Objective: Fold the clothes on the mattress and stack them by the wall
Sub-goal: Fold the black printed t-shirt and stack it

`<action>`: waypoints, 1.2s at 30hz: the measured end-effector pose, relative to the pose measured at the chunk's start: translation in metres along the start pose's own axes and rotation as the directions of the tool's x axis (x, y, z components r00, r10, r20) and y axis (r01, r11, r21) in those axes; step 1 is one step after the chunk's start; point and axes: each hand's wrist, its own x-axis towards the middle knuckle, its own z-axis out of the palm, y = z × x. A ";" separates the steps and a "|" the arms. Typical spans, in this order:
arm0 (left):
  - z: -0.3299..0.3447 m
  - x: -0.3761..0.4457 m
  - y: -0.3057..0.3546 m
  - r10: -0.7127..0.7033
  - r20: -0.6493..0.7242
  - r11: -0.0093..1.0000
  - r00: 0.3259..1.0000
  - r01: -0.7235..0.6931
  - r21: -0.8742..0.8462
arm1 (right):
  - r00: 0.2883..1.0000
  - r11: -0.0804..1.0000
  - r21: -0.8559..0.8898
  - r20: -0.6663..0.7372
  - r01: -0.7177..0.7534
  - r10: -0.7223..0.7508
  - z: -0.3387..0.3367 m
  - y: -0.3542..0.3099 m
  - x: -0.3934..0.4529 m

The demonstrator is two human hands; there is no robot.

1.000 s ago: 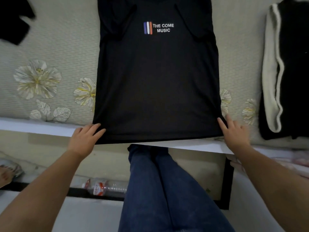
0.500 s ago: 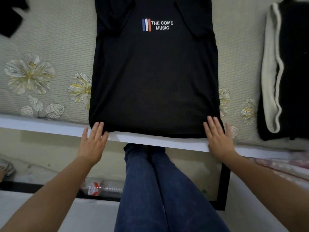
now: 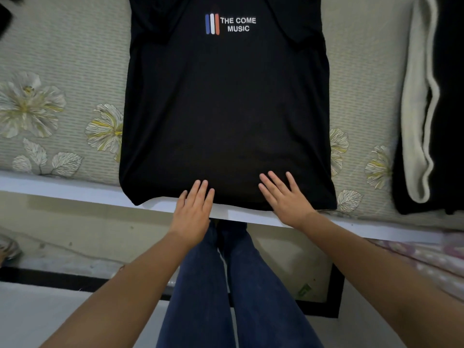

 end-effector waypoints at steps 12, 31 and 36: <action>-0.009 0.036 0.032 -0.337 -0.171 0.860 0.926 0.229 -0.456 | 0.992 0.904 0.419 -0.048 -0.082 0.113 -0.049 0.022 -0.029; -0.012 -0.021 -0.095 -0.068 0.110 0.975 0.992 0.089 -0.203 | 0.946 0.817 0.484 0.239 -0.313 0.221 -0.038 0.043 -0.049; -0.009 -0.059 -0.102 0.045 0.304 0.997 0.952 -0.022 -0.079 | 0.891 0.785 0.476 0.406 -0.396 0.204 -0.031 -0.002 -0.080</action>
